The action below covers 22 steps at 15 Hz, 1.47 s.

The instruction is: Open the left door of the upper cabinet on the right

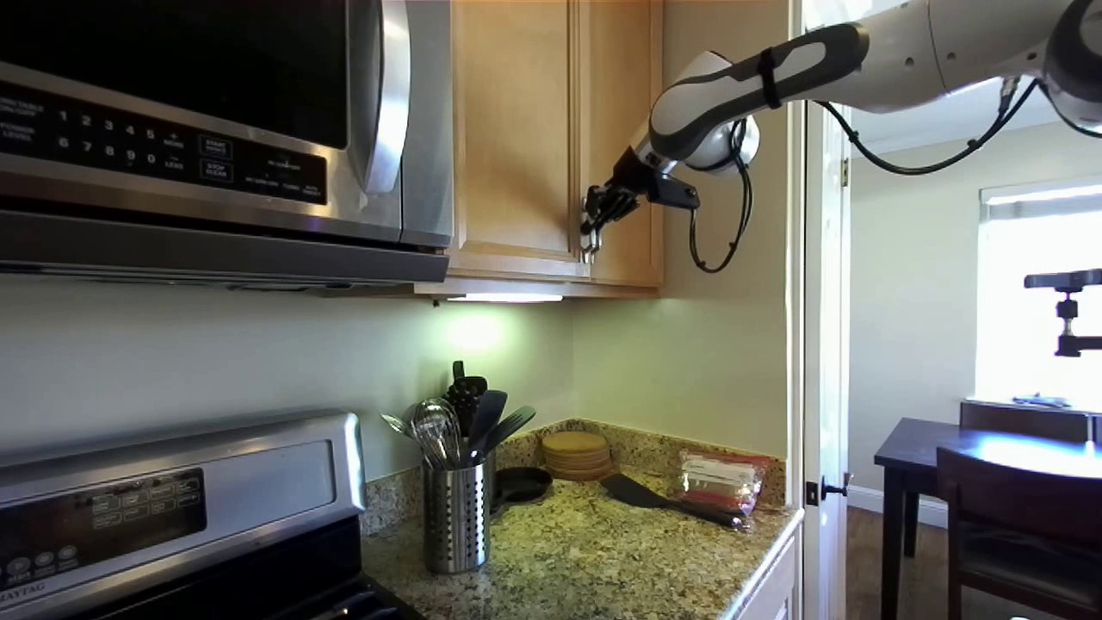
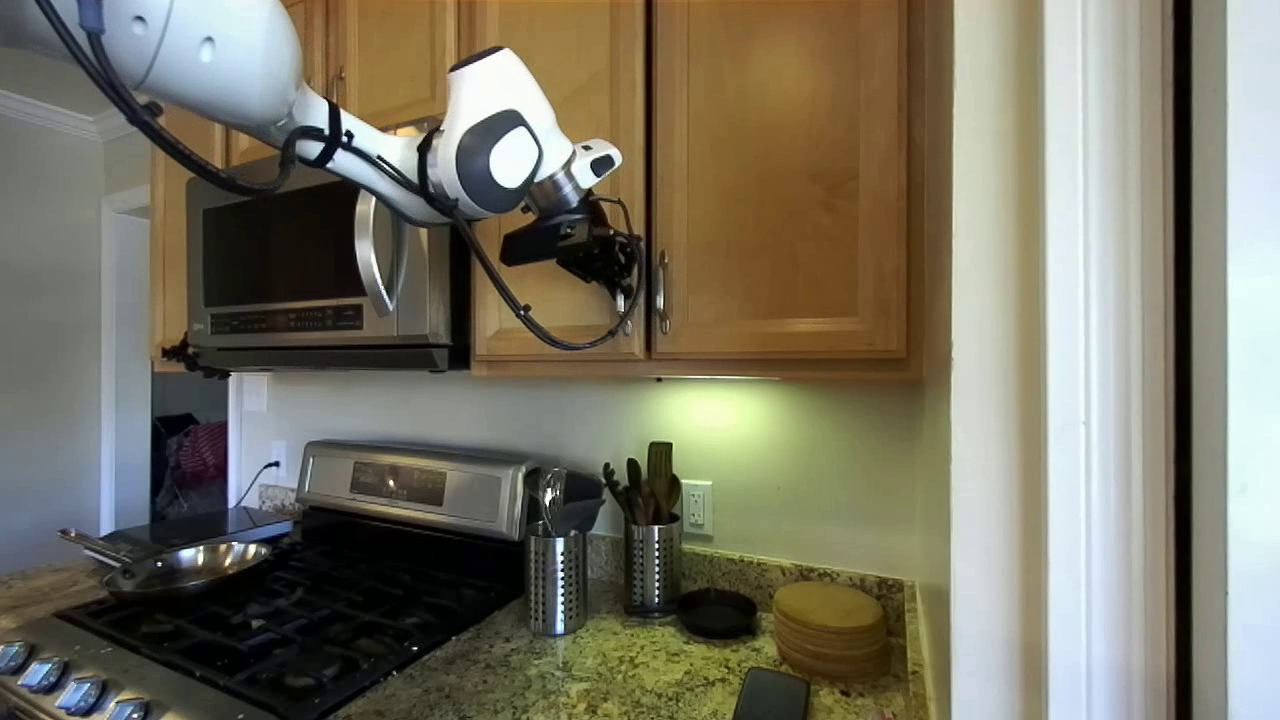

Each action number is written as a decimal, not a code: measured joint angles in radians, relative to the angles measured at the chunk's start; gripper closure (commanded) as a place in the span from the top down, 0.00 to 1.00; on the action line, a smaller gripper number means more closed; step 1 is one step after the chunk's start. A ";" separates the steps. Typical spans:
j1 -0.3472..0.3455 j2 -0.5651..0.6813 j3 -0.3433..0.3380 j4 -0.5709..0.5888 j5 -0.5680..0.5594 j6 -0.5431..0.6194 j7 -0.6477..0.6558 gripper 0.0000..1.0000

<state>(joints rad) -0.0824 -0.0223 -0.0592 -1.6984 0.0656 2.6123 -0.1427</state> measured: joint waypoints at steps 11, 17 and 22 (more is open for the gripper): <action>-0.005 -0.228 0.050 -0.247 -0.313 0.011 0.357 0.10; -0.008 -0.333 0.074 -0.349 -0.320 0.009 0.353 0.10; -0.009 -0.438 0.112 -0.422 -0.320 -0.051 0.355 0.10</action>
<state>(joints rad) -0.0918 -0.4599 0.0526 -2.1199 -0.2548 2.5616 0.2125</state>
